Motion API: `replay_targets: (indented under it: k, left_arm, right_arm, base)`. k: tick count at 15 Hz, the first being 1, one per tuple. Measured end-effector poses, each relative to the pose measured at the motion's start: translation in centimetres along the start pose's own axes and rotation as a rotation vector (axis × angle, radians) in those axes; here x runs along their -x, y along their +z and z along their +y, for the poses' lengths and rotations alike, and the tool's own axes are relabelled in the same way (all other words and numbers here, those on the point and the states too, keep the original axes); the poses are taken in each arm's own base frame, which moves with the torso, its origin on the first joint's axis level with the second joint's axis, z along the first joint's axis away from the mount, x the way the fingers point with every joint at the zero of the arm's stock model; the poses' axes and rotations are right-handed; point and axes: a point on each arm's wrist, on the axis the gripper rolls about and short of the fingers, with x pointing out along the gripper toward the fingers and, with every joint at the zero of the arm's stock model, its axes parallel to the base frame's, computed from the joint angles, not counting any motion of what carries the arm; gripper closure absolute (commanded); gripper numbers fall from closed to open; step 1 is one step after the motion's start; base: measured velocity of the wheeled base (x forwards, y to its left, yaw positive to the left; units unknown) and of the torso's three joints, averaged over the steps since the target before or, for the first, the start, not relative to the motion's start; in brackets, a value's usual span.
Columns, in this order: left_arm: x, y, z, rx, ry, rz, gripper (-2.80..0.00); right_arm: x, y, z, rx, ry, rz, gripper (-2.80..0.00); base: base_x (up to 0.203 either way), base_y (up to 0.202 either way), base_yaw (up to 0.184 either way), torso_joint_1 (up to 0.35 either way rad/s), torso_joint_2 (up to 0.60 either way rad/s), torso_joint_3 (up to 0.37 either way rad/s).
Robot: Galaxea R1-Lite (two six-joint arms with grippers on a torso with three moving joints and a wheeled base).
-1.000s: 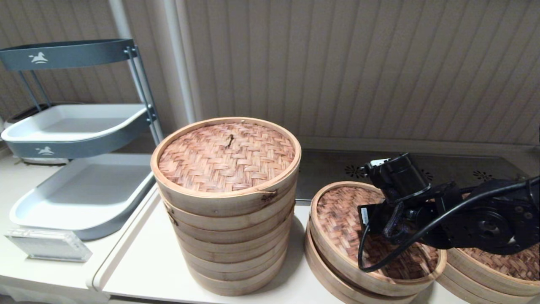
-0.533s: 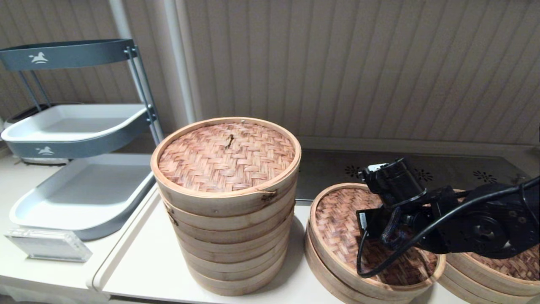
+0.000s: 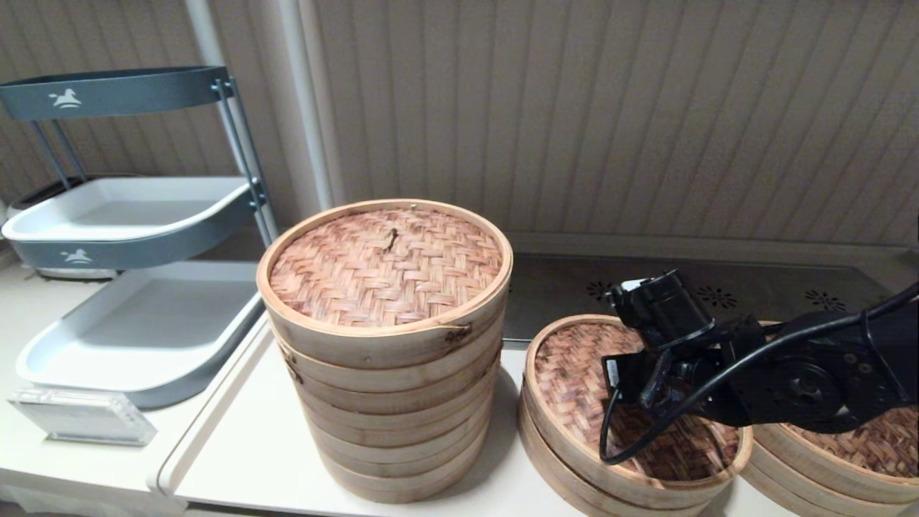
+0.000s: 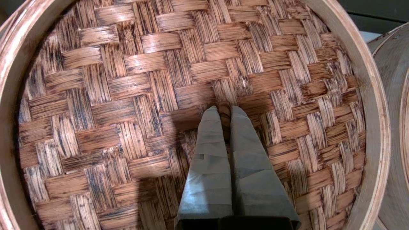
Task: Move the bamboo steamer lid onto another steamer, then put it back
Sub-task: Put the steamer
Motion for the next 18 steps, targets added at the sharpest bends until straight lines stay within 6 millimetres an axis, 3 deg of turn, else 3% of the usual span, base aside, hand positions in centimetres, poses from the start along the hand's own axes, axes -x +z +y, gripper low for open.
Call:
replay_targets:
  k: [10,11,18]
  left_arm:
    - [0.0,0.0,0.0,0.0,0.0,0.0,0.0]
    - [0.0,0.0,0.0,0.0,0.001,0.0,0.0]
    - [0.0,0.0,0.0,0.0,0.0,0.0,0.0]
  right_arm:
    - [-0.44,-0.28,0.37,0.01,0.0,0.008,0.0]
    - [-0.46,-0.37,0.36,0.011,-0.002,0.01,-2.8]
    - [0.48,0.08,-0.31,-0.002,-0.011,-0.019,-2.8]
  base:
    - [0.0,0.0,0.0,0.0,0.0,0.0]
    - [0.0,0.0,0.0,0.0,0.0,0.0]
    - [0.0,0.0,0.0,0.0,0.0,0.0]
